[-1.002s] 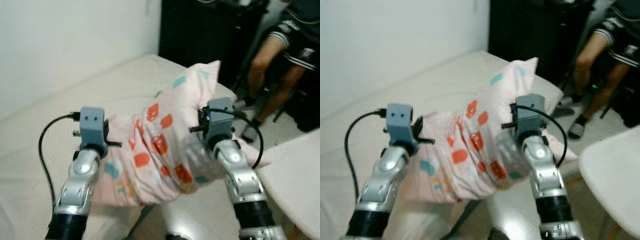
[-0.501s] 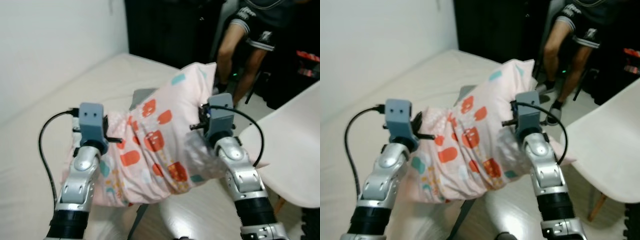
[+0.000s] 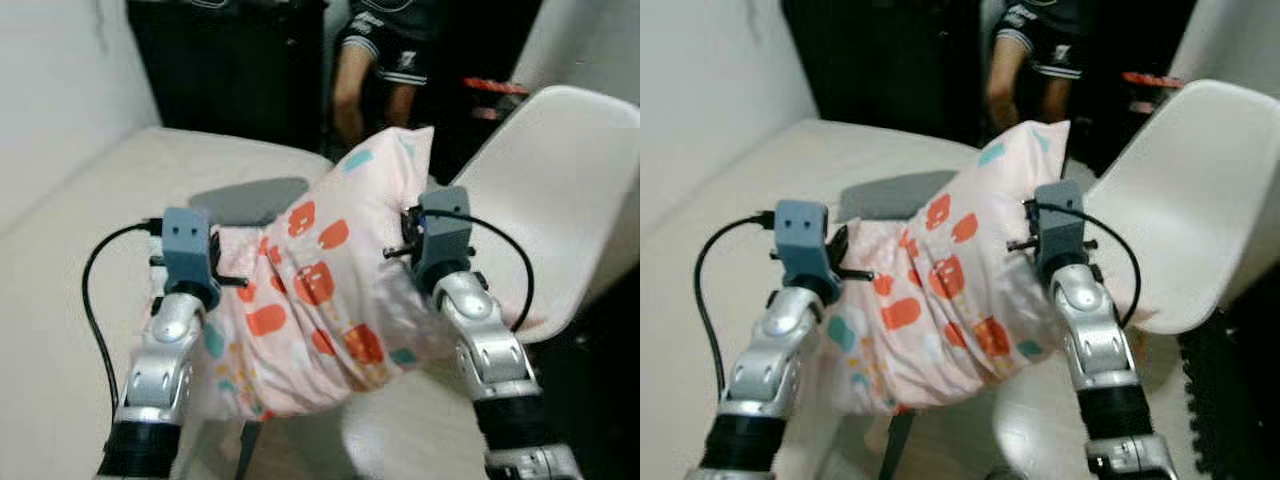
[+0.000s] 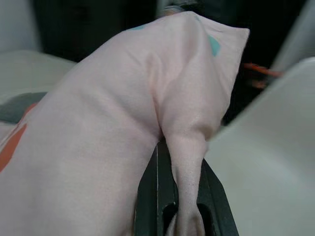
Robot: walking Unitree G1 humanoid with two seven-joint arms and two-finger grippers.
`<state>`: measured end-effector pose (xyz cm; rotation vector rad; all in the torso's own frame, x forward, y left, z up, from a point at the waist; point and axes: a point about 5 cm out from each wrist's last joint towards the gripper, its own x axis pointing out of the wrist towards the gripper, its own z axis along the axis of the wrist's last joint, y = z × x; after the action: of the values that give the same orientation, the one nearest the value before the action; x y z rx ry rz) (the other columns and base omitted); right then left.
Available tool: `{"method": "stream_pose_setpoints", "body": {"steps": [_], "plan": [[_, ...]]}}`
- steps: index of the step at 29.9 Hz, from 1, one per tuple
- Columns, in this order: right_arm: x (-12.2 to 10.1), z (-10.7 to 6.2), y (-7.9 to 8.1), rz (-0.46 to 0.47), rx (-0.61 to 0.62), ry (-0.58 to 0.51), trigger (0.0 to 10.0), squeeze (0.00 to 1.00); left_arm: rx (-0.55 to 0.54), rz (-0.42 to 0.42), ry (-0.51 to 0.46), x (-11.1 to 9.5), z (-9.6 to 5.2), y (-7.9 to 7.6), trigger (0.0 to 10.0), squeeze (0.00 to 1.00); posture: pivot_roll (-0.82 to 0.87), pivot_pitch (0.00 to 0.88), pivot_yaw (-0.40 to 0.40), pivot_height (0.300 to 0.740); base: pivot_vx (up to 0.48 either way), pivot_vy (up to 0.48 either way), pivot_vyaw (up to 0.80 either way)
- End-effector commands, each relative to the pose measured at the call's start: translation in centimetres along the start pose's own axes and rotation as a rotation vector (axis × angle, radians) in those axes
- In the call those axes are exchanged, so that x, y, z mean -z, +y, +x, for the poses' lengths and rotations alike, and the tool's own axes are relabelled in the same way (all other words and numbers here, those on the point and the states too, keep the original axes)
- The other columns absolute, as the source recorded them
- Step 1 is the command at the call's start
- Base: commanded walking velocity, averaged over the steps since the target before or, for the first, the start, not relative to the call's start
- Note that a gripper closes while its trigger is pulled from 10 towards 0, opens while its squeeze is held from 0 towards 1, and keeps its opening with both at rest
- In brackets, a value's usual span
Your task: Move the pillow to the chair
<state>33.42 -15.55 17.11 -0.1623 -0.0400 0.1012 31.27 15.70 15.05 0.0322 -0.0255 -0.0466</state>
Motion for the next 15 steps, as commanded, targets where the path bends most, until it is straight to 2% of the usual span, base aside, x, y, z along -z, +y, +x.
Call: {"method": "stream_pose_setpoints", "body": {"steps": [1,15], "plan": [[-0.42,0.03,0.56,0.000,-0.016,-0.022,10.0,0.00,0.004,0.012,-0.024,-0.32,-0.12,-0.06,10.0,0.00,-0.01,0.079,0.007,0.740,0.000,0.000,-0.80],[-0.03,-0.04,0.79,0.001,-0.014,-0.006,10.0,0.00,0.011,0.021,-0.017,-0.29,0.00,-0.10,10.0,0.00,0.00,0.067,0.015,0.740,0.000,0.000,-0.80]]}}
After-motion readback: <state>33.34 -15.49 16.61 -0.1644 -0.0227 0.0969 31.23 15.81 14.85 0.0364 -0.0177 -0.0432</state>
